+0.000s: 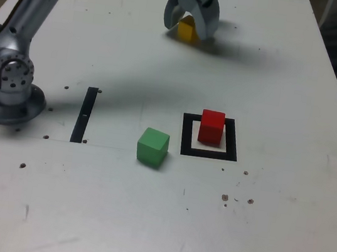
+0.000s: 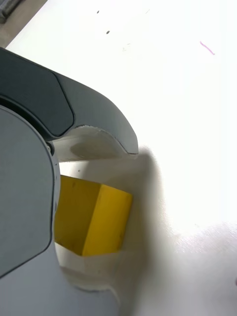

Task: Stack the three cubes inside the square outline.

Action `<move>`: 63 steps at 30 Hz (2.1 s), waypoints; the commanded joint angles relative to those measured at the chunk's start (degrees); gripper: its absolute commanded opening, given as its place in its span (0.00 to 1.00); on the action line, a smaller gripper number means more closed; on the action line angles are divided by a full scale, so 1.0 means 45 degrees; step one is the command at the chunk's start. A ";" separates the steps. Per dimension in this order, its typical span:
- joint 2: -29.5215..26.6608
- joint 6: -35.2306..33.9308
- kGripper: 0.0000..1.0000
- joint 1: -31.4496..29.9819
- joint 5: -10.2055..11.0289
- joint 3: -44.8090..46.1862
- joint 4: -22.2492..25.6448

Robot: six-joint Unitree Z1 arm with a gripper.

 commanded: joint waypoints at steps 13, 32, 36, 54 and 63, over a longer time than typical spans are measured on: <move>0.0009 0.0016 0.32 -0.0183 0.0024 0.0257 -0.0347; -0.1235 -0.0749 0.32 -0.0814 -0.0215 0.0643 -0.0227; -0.1741 -0.1410 0.32 -0.1305 -0.0519 0.0950 -0.0154; -0.3838 -0.5252 0.32 -0.5283 -0.1011 0.2894 0.1115; -0.3831 -0.7462 0.32 -0.7042 -0.1940 0.2844 0.2258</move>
